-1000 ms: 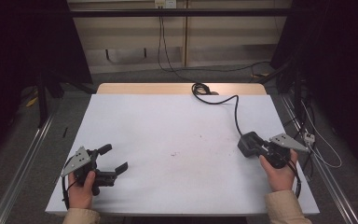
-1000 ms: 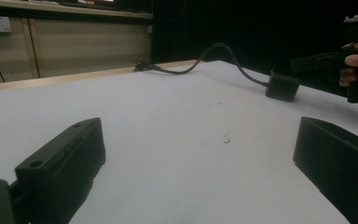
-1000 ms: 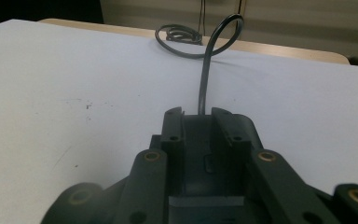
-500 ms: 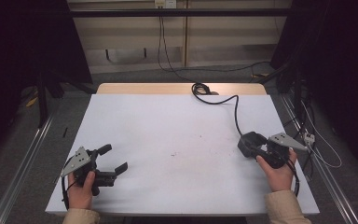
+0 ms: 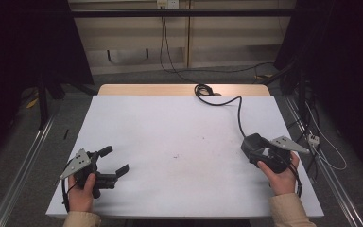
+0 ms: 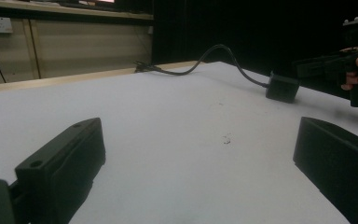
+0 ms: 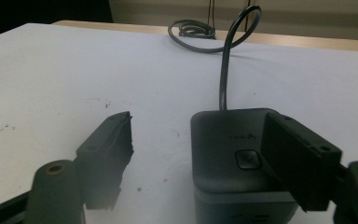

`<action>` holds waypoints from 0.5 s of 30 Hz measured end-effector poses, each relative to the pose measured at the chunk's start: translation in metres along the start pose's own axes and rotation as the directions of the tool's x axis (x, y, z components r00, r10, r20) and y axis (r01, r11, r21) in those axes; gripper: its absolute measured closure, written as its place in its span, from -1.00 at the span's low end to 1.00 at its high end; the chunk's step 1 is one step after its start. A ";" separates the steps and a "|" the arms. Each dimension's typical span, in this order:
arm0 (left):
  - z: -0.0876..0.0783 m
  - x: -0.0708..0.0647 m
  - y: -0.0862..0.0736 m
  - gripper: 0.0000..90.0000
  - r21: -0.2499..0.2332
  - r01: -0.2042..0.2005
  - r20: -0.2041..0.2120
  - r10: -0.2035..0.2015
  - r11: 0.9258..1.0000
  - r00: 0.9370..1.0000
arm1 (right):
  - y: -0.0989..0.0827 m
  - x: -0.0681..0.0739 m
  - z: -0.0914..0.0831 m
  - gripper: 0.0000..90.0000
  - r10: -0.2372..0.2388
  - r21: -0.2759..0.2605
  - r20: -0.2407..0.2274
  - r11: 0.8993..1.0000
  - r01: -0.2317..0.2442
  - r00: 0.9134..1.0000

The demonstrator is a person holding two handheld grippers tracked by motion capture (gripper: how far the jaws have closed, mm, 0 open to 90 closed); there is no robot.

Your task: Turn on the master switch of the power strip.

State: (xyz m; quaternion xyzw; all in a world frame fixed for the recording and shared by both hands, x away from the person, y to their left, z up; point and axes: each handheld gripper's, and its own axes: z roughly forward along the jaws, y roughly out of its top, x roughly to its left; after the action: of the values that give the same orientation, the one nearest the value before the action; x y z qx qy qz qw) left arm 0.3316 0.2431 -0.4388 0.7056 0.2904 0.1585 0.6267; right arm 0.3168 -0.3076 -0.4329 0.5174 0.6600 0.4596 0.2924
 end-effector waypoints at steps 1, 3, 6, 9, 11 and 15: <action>0.000 0.000 0.000 -0.96 0.000 0.000 0.000 0.000 1.000 1.000 | 0.000 0.001 -0.001 -0.49 -0.004 0.000 -0.004 1.000 0.004 1.000; 0.000 0.000 0.000 -0.96 0.001 0.001 0.001 -0.001 1.000 1.000 | 0.000 0.003 -0.001 -0.53 -0.007 -0.001 -0.012 1.000 0.007 1.000; 0.000 0.000 0.000 -0.96 0.000 0.002 0.002 -0.002 1.000 1.000 | -0.001 0.005 -0.002 -0.58 -0.009 -0.001 -0.024 1.000 0.009 1.000; 0.000 0.000 0.000 -0.96 0.000 0.003 0.002 -0.003 1.000 1.000 | -0.002 0.007 -0.003 -0.61 -0.009 0.000 -0.038 1.000 0.009 0.999; 0.000 0.000 0.000 -0.96 0.000 0.003 0.003 -0.003 1.000 1.000 | -0.002 0.008 -0.004 -0.62 -0.009 -0.001 -0.049 1.000 0.009 0.999; 0.000 0.000 0.000 -0.96 0.003 0.006 0.003 -0.006 1.000 1.000 | -0.003 0.010 -0.006 -0.63 -0.014 0.004 -0.070 1.000 0.014 0.997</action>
State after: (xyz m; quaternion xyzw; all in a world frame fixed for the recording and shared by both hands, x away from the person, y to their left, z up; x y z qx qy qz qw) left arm 0.3314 0.2426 -0.4391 0.7059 0.2916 0.1551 0.6266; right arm 0.3075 -0.2998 -0.4322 0.4971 0.6745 0.4736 0.2713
